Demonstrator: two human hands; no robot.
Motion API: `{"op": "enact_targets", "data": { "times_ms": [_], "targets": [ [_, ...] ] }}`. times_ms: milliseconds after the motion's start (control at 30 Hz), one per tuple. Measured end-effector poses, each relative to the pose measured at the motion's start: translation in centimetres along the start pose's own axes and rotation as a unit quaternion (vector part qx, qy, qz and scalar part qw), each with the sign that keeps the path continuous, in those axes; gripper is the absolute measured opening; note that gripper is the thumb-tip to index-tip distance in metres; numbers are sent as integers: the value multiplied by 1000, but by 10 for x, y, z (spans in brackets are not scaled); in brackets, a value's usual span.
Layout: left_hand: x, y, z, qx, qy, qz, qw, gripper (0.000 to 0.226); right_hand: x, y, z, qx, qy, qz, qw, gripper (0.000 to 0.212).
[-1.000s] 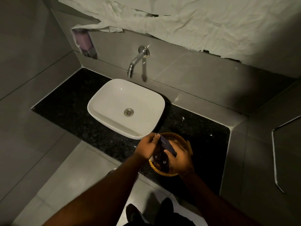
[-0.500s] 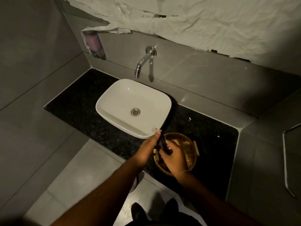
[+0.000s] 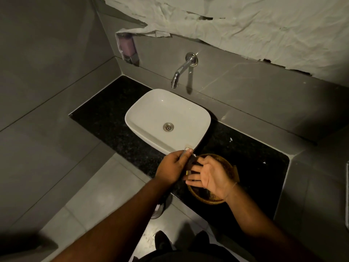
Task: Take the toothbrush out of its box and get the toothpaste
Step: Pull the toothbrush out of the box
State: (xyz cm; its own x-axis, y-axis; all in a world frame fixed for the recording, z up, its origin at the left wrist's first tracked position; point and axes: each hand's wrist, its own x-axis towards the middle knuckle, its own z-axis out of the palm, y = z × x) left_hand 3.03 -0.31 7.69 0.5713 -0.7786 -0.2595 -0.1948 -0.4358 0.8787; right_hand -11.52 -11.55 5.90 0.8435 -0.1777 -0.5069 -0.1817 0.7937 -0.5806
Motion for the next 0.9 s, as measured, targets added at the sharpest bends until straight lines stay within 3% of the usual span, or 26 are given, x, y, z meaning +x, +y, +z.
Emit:
{"op": "enact_targets", "data": {
  "times_ms": [100,200,300,400,533,667,767,900],
  "targets": [
    [-7,13,-5,202,-22,52,978,61,-2,-4,8,19,-1,14,1000,59],
    [-13,22,-1,307,-36,103,946,41,-3,-4,17,-18,13,-6,1000,55],
    [-17,28,4,343,-50,100,933,24,-3,-3,25,-44,49,-10,998,53],
    [-18,35,3,393,-52,104,912,25,-2,3,24,-33,76,-10,997,46],
    [-18,45,1,457,-75,79,883,43,0,14,14,20,156,-26,987,40],
    [-16,69,-14,537,-139,30,831,71,-1,20,-8,102,233,-24,967,38],
    [-19,94,-30,542,-142,58,826,59,-4,22,-24,164,256,-43,952,38],
    [-27,129,-39,541,-131,91,826,41,-4,26,-27,159,254,-21,954,34]
  ]
}}
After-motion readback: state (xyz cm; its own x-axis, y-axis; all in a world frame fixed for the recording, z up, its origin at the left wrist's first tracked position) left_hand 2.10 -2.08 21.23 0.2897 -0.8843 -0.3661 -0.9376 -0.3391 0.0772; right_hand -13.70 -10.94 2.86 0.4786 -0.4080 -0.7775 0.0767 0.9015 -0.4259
